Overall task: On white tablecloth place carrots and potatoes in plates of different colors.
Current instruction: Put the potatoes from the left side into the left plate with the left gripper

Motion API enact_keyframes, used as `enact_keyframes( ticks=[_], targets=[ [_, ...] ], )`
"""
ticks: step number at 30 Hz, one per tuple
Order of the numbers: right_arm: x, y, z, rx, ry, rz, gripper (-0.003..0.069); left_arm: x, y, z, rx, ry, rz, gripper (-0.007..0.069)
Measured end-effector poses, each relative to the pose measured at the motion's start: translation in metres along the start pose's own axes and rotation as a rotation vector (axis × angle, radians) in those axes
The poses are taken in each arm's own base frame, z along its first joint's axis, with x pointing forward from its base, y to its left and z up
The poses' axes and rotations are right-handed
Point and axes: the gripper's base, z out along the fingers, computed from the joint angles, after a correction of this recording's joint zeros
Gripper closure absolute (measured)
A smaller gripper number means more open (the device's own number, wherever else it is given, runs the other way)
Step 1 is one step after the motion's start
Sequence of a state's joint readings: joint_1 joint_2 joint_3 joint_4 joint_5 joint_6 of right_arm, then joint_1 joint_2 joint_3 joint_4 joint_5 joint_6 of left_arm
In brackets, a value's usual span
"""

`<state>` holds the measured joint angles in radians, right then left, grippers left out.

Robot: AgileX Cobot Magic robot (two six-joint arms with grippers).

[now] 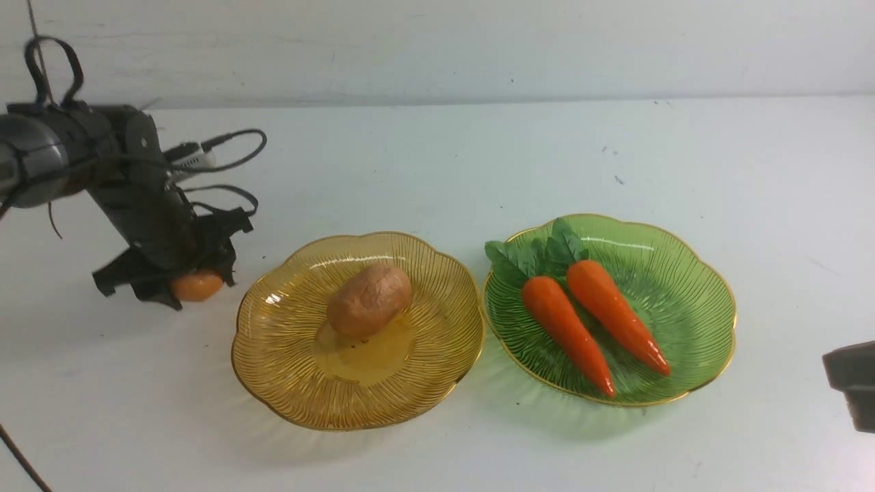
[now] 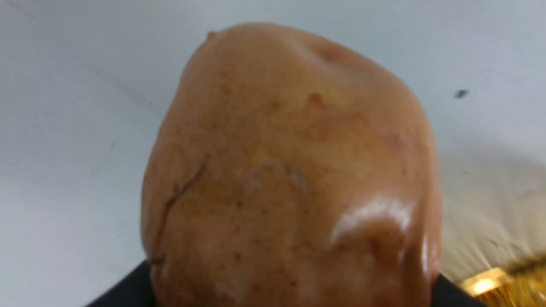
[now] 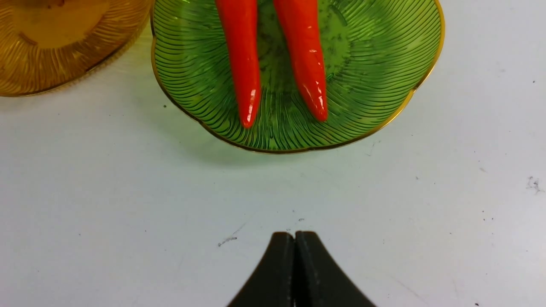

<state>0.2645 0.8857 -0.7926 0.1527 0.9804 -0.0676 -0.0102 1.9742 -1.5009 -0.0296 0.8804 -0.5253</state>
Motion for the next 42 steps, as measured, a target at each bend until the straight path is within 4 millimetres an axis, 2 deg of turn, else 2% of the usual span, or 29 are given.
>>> enact_keyframes(
  ticks=[2,3,4,6,8,11,15,16,19,20,21,24,27,32,34,39,42],
  targets=[
    [0.0,0.0,0.0,0.0,0.0,0.0,0.0674,-0.003,-0.003,-0.04,0.01,-0.014,0.101,0.0232],
    [0.0,0.0,0.0,0.0,0.0,0.0,0.0674,-0.001,-0.004,-0.064,0.016,-0.011,0.158,0.0232],
    [0.0,0.0,0.0,0.0,0.0,0.0,0.0674,0.005,-0.004,-0.08,0.014,0.015,0.198,0.0232],
    [0.0,0.0,0.0,0.0,0.0,0.0,0.0674,0.018,-0.009,-0.1,0.022,0.043,0.271,0.0232],
    [0.0,0.0,0.0,-0.004,-0.001,0.003,0.0674,0.033,-0.019,-0.106,0.038,0.066,0.327,0.0232],
    [0.0,0.0,0.0,-0.004,-0.001,0.004,0.0674,0.055,-0.034,-0.099,0.04,0.12,0.395,0.0232],
    [-0.001,0.0,0.0,-0.005,-0.009,0.005,0.0674,0.087,-0.055,-0.078,0.029,0.213,0.492,0.0232],
    [-0.001,0.001,0.0,-0.007,-0.011,0.006,0.0674,0.1,-0.065,-0.067,0.021,0.253,0.535,0.0232],
    [-0.001,0.001,0.0,-0.009,-0.013,0.008,0.0674,0.112,-0.078,-0.053,0.01,0.277,0.584,0.023],
    [-0.001,0.001,0.0,-0.011,-0.013,0.01,0.0674,0.119,-0.085,-0.04,-0.009,0.287,0.624,0.0226],
    [-0.001,0.001,0.0,-0.011,-0.013,0.01,0.0674,0.119,-0.085,-0.04,-0.009,0.287,0.624,0.0226],
    [-0.001,0.001,0.0,-0.012,-0.012,0.01,0.0674,0.129,-0.091,-0.017,-0.069,0.315,0.681,0.0197],
    [-0.001,0.001,0.0,-0.012,-0.012,0.01,0.0674,0.131,-0.092,-0.006,-0.101,0.331,0.701,0.0158],
    [-0.001,0.001,0.0,-0.012,-0.009,0.011,0.0674,0.129,-0.096,-0.01,-0.079,0.332,0.734,0.0016],
    [0.0,0.001,0.0,-0.012,-0.003,0.014,0.0674,0.127,-0.098,-0.013,-0.071,0.322,0.751,-0.0016],
    [0.003,0.001,-0.002,-0.013,0.036,0.012,0.0674,0.124,-0.098,-0.014,-0.084,0.302,0.779,-0.0045],
    [0.003,0.001,-0.017,0.005,0.055,-0.014,0.0674,0.12,-0.099,-0.017,-0.099,0.276,0.805,-0.0027]
  ],
)
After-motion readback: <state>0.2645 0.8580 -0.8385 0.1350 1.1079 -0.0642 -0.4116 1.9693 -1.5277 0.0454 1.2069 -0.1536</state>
